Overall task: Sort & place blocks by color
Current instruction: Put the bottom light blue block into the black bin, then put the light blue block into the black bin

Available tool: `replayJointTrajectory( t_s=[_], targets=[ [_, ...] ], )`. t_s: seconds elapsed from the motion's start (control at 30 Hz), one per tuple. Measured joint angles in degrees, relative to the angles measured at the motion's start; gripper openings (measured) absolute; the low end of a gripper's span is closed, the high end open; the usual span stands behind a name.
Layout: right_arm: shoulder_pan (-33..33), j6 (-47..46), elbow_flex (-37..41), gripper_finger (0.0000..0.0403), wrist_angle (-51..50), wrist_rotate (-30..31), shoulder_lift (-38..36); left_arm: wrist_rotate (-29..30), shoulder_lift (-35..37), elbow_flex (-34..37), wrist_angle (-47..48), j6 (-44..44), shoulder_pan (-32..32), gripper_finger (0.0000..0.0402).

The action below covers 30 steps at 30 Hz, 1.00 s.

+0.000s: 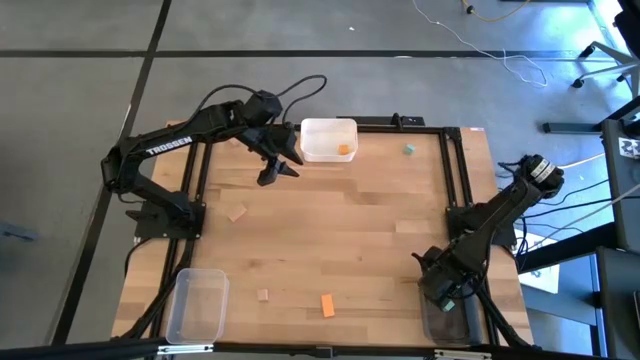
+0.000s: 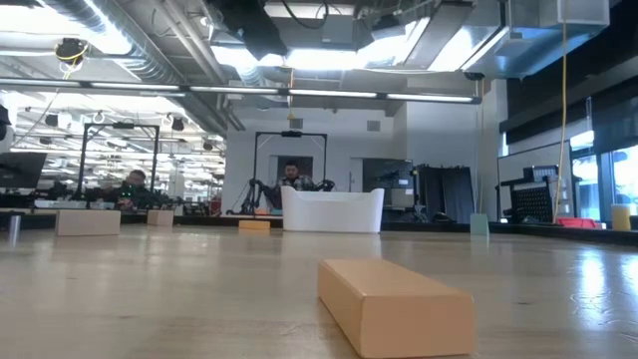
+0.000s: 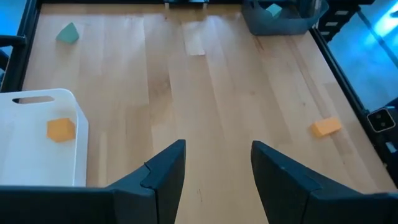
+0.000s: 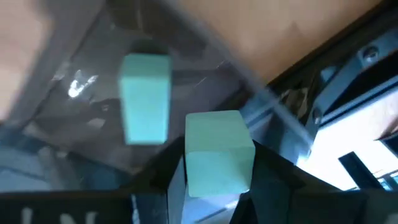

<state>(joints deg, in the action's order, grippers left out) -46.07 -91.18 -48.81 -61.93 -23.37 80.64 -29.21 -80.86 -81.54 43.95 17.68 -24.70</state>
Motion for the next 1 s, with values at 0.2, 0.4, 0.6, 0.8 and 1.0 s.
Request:
replayJointTrajectory(
  t_s=[0.2, 0.4, 0.6, 0.8, 1.0],
  targets=[
    [0.01, 0.8, 6.95, 0.0134, 9.13, 1.28, 0.02, -0.02, 0.0, 0.0, -1.15, -2.22, 0.43, 0.0174],
    [0.05, 0.77, 9.7, 0.0145, 12.18, 0.98, -0.02, 0.0, 0.0, 0.0, -1.23, -3.81, 0.54, 0.0174],
    [0.03, 1.18, 9.67, 0.0199, 11.83, 0.66, -0.02, 0.0, 0.0, 0.0, -1.21, -4.05, 0.54, 0.0174],
    [0.01, 1.51, 7.5, 0.0207, 11.62, -1.36, 0.02, 0.0, 0.0, 0.0, -1.21, -4.05, 0.54, 0.0174],
    [0.01, 1.66, 0.26, 0.0209, 6.03, -0.57, 0.02, 0.47, 0.0, 0.0, -1.21, -4.05, 0.49, 0.0174]
  ],
)
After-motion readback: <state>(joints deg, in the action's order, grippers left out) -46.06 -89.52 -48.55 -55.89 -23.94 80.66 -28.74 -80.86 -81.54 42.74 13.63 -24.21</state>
